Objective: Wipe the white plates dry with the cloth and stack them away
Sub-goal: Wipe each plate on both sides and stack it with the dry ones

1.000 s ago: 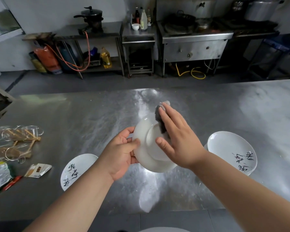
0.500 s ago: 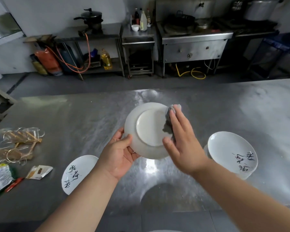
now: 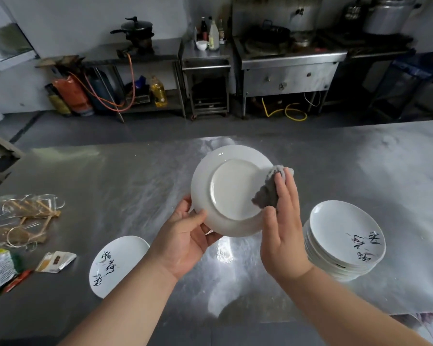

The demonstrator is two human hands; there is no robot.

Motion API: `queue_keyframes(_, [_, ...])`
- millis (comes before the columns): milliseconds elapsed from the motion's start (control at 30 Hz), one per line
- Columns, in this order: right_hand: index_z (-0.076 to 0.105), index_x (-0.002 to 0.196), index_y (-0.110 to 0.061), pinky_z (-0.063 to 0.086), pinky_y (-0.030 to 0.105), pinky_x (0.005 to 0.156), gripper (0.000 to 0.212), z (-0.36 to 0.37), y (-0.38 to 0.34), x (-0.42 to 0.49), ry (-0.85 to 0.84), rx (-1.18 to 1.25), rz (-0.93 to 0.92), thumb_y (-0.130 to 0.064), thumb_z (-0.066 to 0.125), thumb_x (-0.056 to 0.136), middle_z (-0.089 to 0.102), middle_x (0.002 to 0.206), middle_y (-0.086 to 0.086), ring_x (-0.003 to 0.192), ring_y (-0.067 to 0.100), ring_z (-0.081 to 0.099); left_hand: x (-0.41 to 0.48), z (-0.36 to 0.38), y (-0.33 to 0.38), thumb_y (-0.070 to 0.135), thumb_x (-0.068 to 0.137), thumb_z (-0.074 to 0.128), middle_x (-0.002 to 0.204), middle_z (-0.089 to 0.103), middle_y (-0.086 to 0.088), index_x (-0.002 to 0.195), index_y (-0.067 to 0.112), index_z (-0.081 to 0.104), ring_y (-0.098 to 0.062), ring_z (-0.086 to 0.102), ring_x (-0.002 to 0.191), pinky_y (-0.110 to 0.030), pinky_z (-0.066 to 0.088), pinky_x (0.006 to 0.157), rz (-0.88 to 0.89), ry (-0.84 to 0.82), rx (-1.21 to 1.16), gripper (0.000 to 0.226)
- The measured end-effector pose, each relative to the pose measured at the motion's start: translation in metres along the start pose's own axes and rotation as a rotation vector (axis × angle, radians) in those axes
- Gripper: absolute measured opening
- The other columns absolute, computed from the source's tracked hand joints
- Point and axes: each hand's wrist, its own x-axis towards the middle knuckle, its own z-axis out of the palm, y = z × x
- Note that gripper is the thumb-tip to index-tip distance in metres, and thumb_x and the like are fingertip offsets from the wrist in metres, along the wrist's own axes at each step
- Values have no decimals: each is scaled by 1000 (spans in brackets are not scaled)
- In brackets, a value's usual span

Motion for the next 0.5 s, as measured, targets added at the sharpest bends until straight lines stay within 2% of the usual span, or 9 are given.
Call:
queue_keyframes(67, [33, 160, -3, 20, 29, 128, 67, -7, 8, 15, 5, 34, 2, -45, 35, 108, 24, 171, 8, 160, 16, 18, 1, -5, 8, 9, 83, 62, 126, 69, -9, 130, 26, 59, -28, 72, 98, -47, 63, 75, -86, -51, 53, 50])
queue_keyframes(133, [40, 158, -5, 25, 34, 127, 73, -11, 12, 31, -77, 55, 0, -57, 36, 106, 33, 168, 6, 158, 14, 25, 4, -6, 18, 22, 92, 66, 131, 69, -9, 139, 25, 56, -30, 72, 103, -49, 64, 70, -180, -64, 99, 48])
queue_keyframes(200, [43, 157, -8, 28, 39, 127, 80, -10, 16, 40, -176, 52, -23, -67, 35, 104, 35, 167, 2, 156, 11, 27, 6, -6, 24, 31, 94, 61, 130, 71, -10, 146, 23, 56, -28, 74, 105, -50, 64, 70, -232, -14, 117, 52])
queue_keyframes(267, [39, 160, -8, 26, 40, 128, 83, -9, 18, 40, -233, 32, -39, -69, 34, 103, 30, 170, 1, 158, 11, 23, 8, -6, 23, 29, 92, 58, 129, 72, -11, 147, 19, 55, -28, 74, 105, -48, 65, 71, -208, 23, 94, 57])
queue_keyframes(367, [19, 165, -6, 16, 32, 130, 87, -3, 19, 11, -296, -43, -49, -67, 33, 104, 8, 176, 2, 162, 16, 6, 9, -6, 14, 24, 92, 58, 127, 73, -10, 144, 20, 58, -27, 75, 104, -46, 65, 71, -123, 75, 35, 53])
queue_keyframes(433, [9, 166, -7, 13, 33, 130, 89, 3, 18, -14, -338, -87, -68, -66, 34, 104, -5, 176, 1, 162, 19, -2, 7, -5, 7, 24, 93, 57, 129, 72, -12, 144, 18, 58, -28, 75, 107, -43, 64, 70, -89, 112, 2, 51])
queue_keyframes(500, [7, 167, -12, 12, 33, 130, 91, 3, 20, -8, -369, -122, -34, -71, 32, 102, -7, 175, -5, 161, 13, -5, 5, -4, 2, 24, 94, 57, 133, 70, -15, 145, 16, 57, -30, 73, 110, -43, 63, 71, -92, 122, -20, 52])
